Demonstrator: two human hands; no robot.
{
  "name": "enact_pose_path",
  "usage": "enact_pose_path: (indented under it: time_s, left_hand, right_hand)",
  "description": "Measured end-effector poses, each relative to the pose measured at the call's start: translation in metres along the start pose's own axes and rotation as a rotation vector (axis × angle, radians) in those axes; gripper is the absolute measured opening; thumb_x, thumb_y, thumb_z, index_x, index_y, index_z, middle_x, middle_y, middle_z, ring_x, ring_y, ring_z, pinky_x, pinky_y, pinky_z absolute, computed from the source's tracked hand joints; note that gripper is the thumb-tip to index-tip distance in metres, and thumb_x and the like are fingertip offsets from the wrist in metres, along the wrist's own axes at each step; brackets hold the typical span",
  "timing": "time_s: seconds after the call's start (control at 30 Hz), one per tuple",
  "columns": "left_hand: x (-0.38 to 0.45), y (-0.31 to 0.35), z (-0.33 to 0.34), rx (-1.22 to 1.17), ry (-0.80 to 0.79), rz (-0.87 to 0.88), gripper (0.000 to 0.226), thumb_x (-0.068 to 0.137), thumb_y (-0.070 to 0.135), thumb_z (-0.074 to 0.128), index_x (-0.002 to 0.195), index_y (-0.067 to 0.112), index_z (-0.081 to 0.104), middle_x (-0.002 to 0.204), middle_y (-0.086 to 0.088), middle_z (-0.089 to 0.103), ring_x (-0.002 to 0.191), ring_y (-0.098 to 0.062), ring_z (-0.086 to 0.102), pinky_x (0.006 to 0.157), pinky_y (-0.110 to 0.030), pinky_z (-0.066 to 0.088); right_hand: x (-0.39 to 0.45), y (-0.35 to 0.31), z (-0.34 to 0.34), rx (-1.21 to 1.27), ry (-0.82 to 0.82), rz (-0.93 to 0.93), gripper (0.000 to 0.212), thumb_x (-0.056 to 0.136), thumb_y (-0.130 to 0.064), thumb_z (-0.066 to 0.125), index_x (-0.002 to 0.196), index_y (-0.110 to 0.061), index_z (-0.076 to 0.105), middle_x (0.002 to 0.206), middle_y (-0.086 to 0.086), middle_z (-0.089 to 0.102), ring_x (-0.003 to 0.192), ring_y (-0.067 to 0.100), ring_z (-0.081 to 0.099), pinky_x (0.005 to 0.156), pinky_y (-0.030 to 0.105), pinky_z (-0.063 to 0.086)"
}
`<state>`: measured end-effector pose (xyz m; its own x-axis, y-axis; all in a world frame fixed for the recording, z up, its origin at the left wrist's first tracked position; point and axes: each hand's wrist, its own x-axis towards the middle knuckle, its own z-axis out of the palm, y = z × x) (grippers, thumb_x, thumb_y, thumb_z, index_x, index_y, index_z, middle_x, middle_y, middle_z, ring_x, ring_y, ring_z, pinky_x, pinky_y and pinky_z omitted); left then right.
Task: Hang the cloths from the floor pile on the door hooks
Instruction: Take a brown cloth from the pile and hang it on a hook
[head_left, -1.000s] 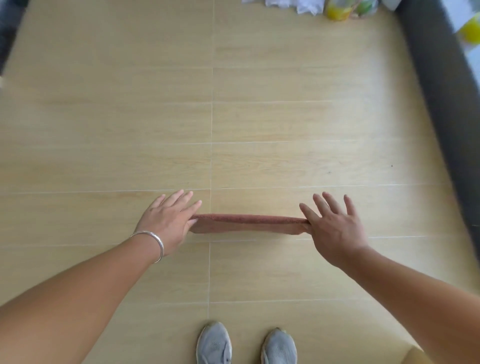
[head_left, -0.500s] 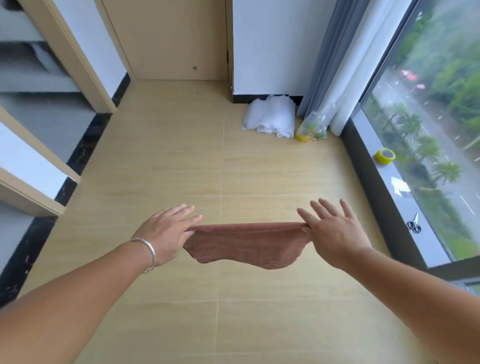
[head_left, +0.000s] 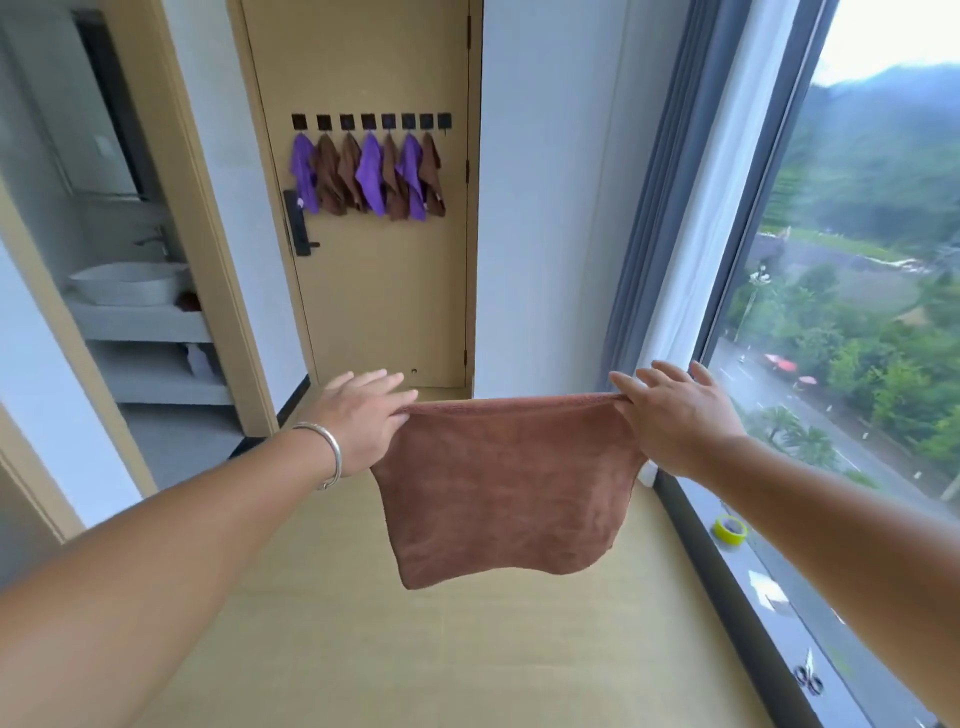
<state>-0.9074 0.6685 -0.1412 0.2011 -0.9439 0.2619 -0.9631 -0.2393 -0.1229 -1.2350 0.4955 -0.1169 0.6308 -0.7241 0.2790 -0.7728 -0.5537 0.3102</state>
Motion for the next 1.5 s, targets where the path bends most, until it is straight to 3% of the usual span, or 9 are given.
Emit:
enact_pose_path:
  time_s: [0.33, 0.57, 1.13, 1.5]
  left_hand:
    - [0.030, -0.034, -0.159, 0.129, 0.222, -0.029, 0.043, 0.101, 0.040, 0.030, 0.143, 0.035, 0.039, 0.155, 0.008, 0.027, 0.143, -0.012, 0.021, 0.116, -0.036, 0.016]
    - [0.038, -0.068, -0.213, 0.215, 0.315, -0.040, 0.042, 0.100, 0.040, 0.031, 0.140, 0.034, 0.044, 0.153, 0.008, 0.031, 0.141, -0.012, 0.026, 0.114, -0.033, 0.021]
    - [0.045, -0.140, -0.197, 0.234, 0.258, -0.097, 0.043, 0.100, 0.041, 0.028, 0.139, 0.034, 0.044, 0.153, 0.006, 0.031, 0.140, -0.014, 0.028, 0.113, -0.033, 0.023]
    - [0.112, -0.191, -0.146, 0.184, 0.196, -0.142, 0.044, 0.101, 0.042, 0.027, 0.141, 0.035, 0.041, 0.156, 0.007, 0.026, 0.143, -0.012, 0.020, 0.114, -0.033, 0.016]
  right_hand:
    - [0.033, 0.027, -0.145, 0.054, 0.126, 0.015, 0.045, 0.101, -0.043, 0.019, 0.143, -0.033, 0.034, 0.138, -0.006, 0.050, 0.138, 0.019, 0.031, 0.113, 0.045, 0.019]
    - [0.062, 0.021, -0.194, 0.173, 0.150, -0.013, 0.043, 0.102, -0.041, 0.021, 0.137, -0.035, 0.043, 0.137, -0.007, 0.053, 0.136, 0.015, 0.035, 0.112, 0.043, 0.023]
    - [0.125, -0.039, -0.202, 0.173, 0.179, -0.078, 0.042, 0.102, -0.042, 0.021, 0.136, -0.036, 0.045, 0.139, -0.008, 0.051, 0.137, 0.016, 0.034, 0.113, 0.044, 0.025]
    - [0.222, -0.067, -0.158, 0.189, 0.131, -0.093, 0.043, 0.102, -0.043, 0.019, 0.134, -0.037, 0.046, 0.139, -0.009, 0.050, 0.137, 0.016, 0.033, 0.113, 0.045, 0.022]
